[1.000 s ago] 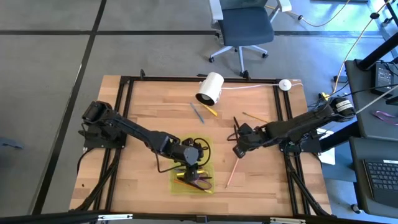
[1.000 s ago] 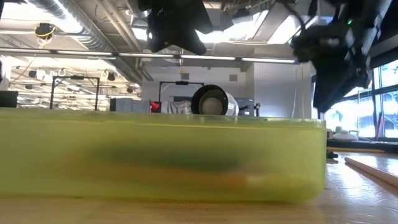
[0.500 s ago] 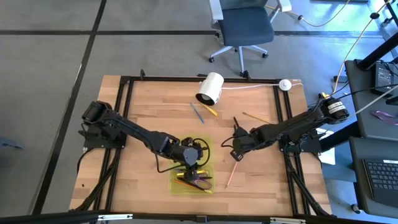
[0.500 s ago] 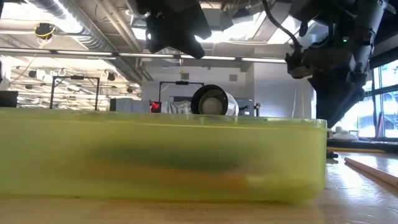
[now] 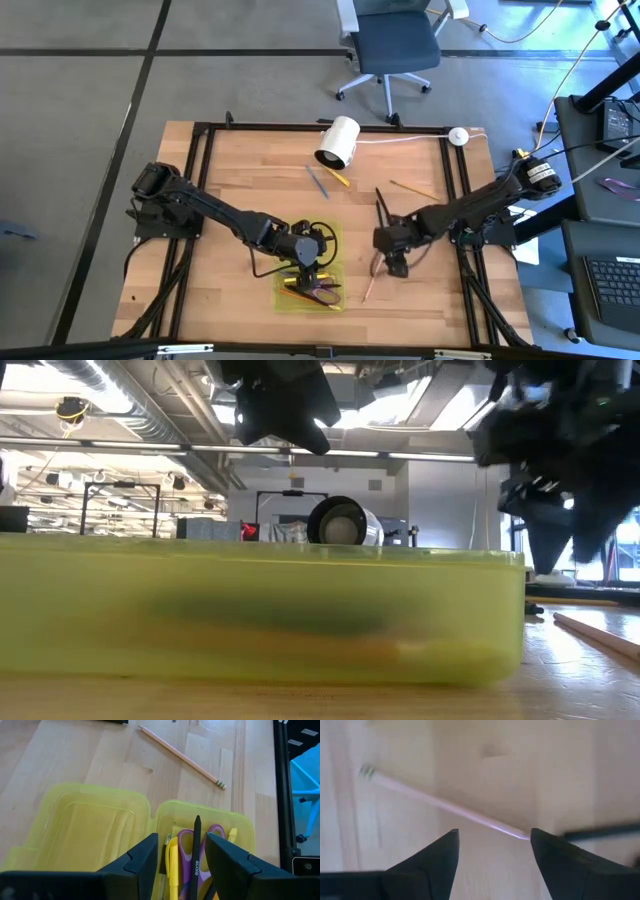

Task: Pick & place school supplies into a supply box
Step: Put the pink pencil into the yellow supply box

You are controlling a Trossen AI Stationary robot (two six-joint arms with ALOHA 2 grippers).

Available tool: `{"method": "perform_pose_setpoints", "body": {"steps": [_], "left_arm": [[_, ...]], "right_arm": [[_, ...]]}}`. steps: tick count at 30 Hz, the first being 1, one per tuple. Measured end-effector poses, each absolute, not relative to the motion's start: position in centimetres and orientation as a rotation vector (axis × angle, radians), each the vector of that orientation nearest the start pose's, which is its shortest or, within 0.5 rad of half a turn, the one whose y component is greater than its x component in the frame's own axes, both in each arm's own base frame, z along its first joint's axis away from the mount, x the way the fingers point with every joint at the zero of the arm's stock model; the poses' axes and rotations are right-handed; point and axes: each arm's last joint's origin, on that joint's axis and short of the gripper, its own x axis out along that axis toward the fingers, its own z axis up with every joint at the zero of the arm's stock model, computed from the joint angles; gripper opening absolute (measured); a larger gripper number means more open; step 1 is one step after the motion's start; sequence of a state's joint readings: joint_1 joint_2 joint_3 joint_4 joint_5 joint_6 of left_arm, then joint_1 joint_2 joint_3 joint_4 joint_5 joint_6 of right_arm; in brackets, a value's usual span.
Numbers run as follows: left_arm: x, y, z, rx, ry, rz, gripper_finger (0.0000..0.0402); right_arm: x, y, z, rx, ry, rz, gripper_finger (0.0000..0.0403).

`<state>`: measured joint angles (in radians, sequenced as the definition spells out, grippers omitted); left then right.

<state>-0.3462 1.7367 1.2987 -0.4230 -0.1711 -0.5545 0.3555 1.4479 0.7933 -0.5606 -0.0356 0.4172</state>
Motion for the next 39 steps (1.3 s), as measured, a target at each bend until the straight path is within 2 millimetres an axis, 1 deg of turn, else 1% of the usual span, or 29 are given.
{"method": "perform_pose_setpoints", "body": {"steps": [2, 6, 10, 18, 21, 26, 31, 34, 39], "left_arm": [[35.3, -12.2, 24.1, -0.3, 0.848, 0.07, 0.0153], [35.3, -12.2, 24.1, -0.3, 0.848, 0.07, 0.0155], [35.3, -12.2, 24.1, -0.3, 0.848, 0.071, 0.0153], [35.3, -12.2, 24.1, -0.293, 0.841, 0.086, 0.0157], [35.3, -12.2, 24.1, -0.293, 0.841, 0.086, 0.0155], [35.3, -12.2, 24.1, -0.293, 0.841, 0.086, 0.0153], [35.3, -12.2, 24.1, -0.293, 0.841, 0.086, 0.0157], [35.3, -12.2, 24.1, -0.293, 0.842, 0.086, 0.0156], [35.3, -12.2, 24.1, -0.293, 0.841, 0.086, 0.0154]], "right_arm": [[23.5, 9.7, 17.4, 0.051, 1.223, 0.178, 0.0248], [23.6, 11.1, 17.3, -0.13, 1.138, 0.269, 0.0237], [24.1, 11.9, 16.7, -0.196, 1.097, 0.316, 0.0226], [25.4, 13.4, 14.2, -0.306, 1.063, 0.491, 0.0212], [25.7, 13.8, 13.4, -0.35, 1.051, 0.526, 0.0212], [26.1, 14.0, 12.1, -0.379, 1.069, 0.553, 0.0212], [26.3, 14.1, 11.4, -0.367, 1.085, 0.567, 0.0208], [26.3, 14.1, 11.3, -0.362, 1.087, 0.568, 0.0189], [26.3, 14.1, 11.2, -0.294, 1.107, 0.517, 0.0139]]}}
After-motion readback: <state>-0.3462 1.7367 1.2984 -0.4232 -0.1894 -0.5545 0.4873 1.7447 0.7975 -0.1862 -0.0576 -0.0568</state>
